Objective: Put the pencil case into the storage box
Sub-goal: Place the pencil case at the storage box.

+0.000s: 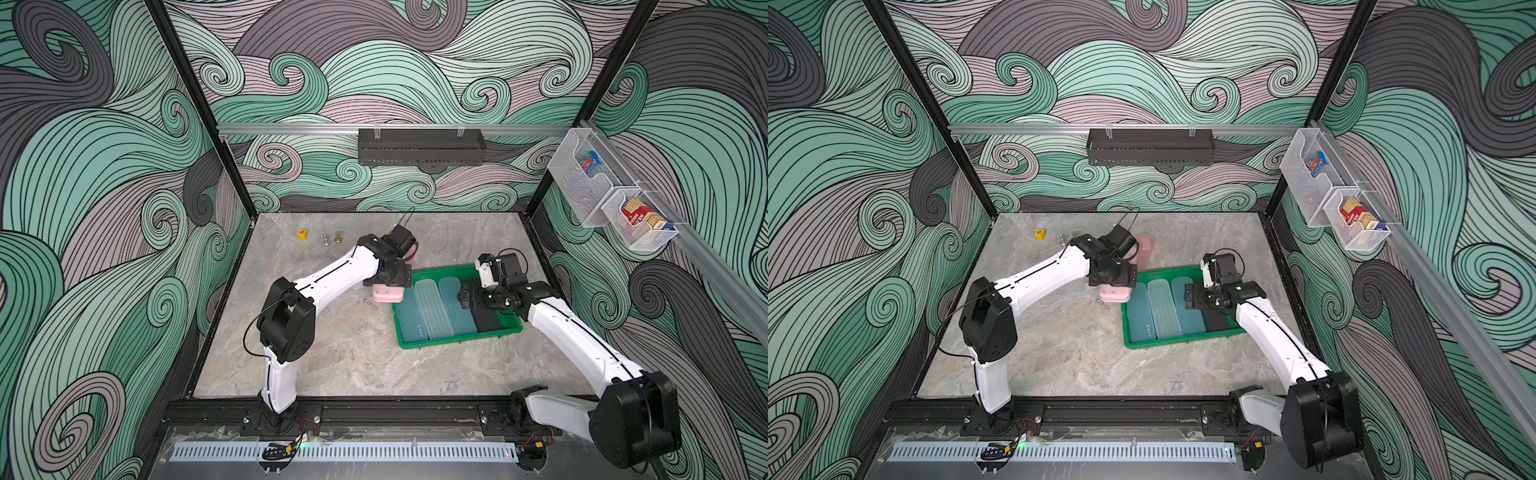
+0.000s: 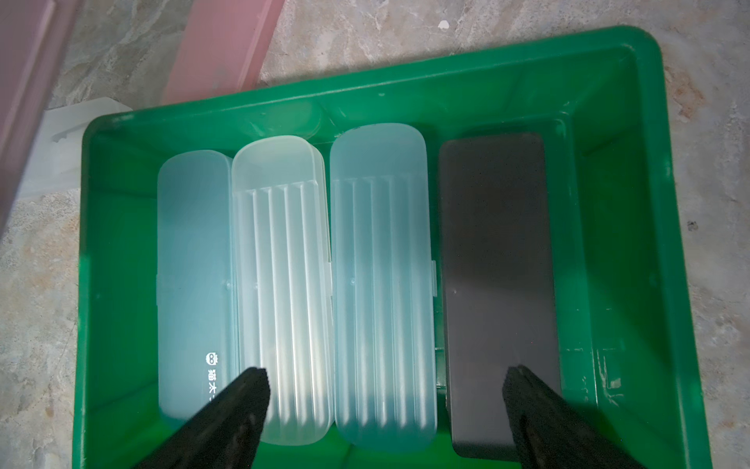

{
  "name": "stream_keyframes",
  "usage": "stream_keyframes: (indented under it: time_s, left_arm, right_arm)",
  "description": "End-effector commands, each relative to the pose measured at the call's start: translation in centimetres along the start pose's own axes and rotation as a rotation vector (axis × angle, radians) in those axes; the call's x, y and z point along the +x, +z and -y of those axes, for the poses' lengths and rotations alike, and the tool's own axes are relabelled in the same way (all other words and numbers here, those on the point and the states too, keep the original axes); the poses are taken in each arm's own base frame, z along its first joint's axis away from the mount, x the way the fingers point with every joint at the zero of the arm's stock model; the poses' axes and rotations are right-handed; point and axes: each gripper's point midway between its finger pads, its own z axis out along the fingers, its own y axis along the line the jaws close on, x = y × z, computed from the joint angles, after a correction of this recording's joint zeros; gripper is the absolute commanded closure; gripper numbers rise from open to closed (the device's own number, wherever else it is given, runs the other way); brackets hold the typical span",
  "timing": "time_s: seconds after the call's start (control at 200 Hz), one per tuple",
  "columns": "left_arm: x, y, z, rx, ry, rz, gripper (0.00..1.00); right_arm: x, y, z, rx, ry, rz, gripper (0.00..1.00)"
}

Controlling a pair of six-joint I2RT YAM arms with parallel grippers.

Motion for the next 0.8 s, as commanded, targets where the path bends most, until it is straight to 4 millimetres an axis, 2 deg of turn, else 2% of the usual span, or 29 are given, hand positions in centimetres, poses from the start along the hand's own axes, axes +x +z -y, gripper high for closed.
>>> stream_keyframes:
  time_s: [0.0, 0.14, 0.24, 0.38, 0.535, 0.595, 0.63, 0.795]
  left_arm:
    - [0.7, -1.3, 1.9, 0.012, -0.082, 0.061, 0.16]
    - [2.4, -0.4, 4.5, 0.020, -0.085, 0.061, 0.16]
    - [3.3, 0.7, 5.6, 0.006, -0.099, 0.053, 0.15]
    - [4.3, 2.3, 6.4, -0.001, -0.136, 0.047, 0.15]
    - [4.9, 3.7, 6.2, -0.044, -0.172, 0.053, 0.15]
    - [5.0, 4.0, 6.3, -0.046, -0.183, 0.052, 0.08]
    - [5.0, 4.1, 6.4, -0.043, -0.187, 0.051, 0.02]
    - [5.4, 3.6, 7.3, -0.029, -0.193, 0.074, 0.01]
  right_arm:
    - [0.6, -0.5, 0.6, 0.014, 0.033, 0.000, 0.07]
    - [1.1, -0.9, 0.6, 0.006, 0.049, 0.006, 0.07]
    - [1.0, -1.2, 0.5, -0.001, 0.047, 0.014, 0.07]
    - [0.8, -1.2, 0.4, -0.005, 0.041, 0.012, 0.07]
    - [0.9, -1.1, 0.3, -0.011, 0.040, 0.008, 0.07]
    - [1.0, -1.0, 0.3, -0.015, 0.039, 0.004, 0.07]
    - [1.1, -1.0, 0.2, -0.017, 0.038, 0.004, 0.07]
    - [1.0, -1.2, 0.2, -0.018, 0.039, 0.009, 0.07]
